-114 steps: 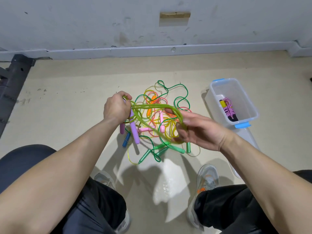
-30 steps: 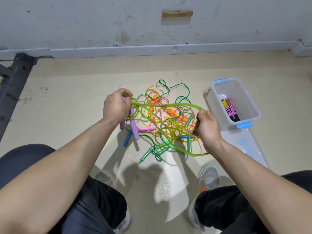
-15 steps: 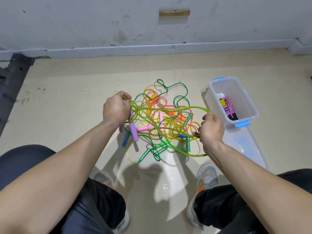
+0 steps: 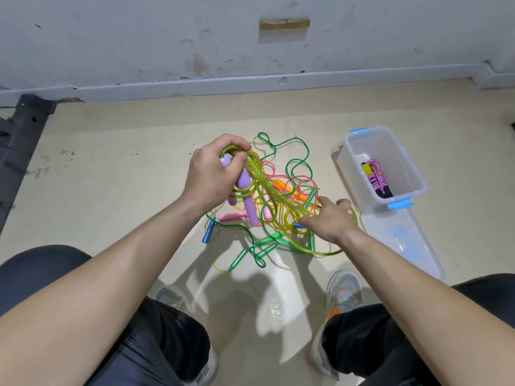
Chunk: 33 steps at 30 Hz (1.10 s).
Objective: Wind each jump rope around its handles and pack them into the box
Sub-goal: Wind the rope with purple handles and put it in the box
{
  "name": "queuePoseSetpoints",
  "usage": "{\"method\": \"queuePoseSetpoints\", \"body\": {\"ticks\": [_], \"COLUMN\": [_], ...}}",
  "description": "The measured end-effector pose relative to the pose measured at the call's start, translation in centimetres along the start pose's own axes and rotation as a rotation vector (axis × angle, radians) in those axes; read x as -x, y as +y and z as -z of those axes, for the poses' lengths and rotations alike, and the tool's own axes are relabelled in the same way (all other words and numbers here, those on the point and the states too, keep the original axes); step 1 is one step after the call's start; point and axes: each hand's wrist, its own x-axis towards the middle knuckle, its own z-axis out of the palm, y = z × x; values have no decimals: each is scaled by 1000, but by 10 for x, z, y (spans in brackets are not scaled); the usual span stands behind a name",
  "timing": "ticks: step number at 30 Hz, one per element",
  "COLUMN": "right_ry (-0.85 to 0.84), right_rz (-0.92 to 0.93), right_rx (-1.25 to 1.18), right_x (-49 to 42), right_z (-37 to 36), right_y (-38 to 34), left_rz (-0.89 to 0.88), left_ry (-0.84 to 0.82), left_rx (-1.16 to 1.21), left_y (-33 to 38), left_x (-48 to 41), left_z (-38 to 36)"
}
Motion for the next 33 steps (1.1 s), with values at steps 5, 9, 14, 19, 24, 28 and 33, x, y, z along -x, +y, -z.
{"method": "queuePoseSetpoints", "body": {"ticks": [5, 9, 14, 19, 24, 28, 33], "right_ry": [119, 177, 196, 72, 103, 288, 322], "right_rz": [305, 647, 757, 701, 634, 540, 322], "right_rx": [43, -10, -71, -202, -413, -513, -861], "right_x": [8, 14, 23, 23, 25, 14, -6], "right_z": [-6, -8, -1, 5, 10, 14, 32], "right_y": [-14, -25, -31, -32, -33, -26, -10], "left_rz": [-34, -18, -16, 2, -24, 87, 205], "left_ry": [17, 29, 40, 31, -17, -58, 7], "left_rx": [-16, 7, 5, -115, -329, -452, -354], "left_y": [7, 1, -4, -12, -32, -53, -60], "left_x": [3, -2, -6, -10, -9, -8, -21], "left_z": [-8, -9, -7, -5, -8, -5, 18]}}
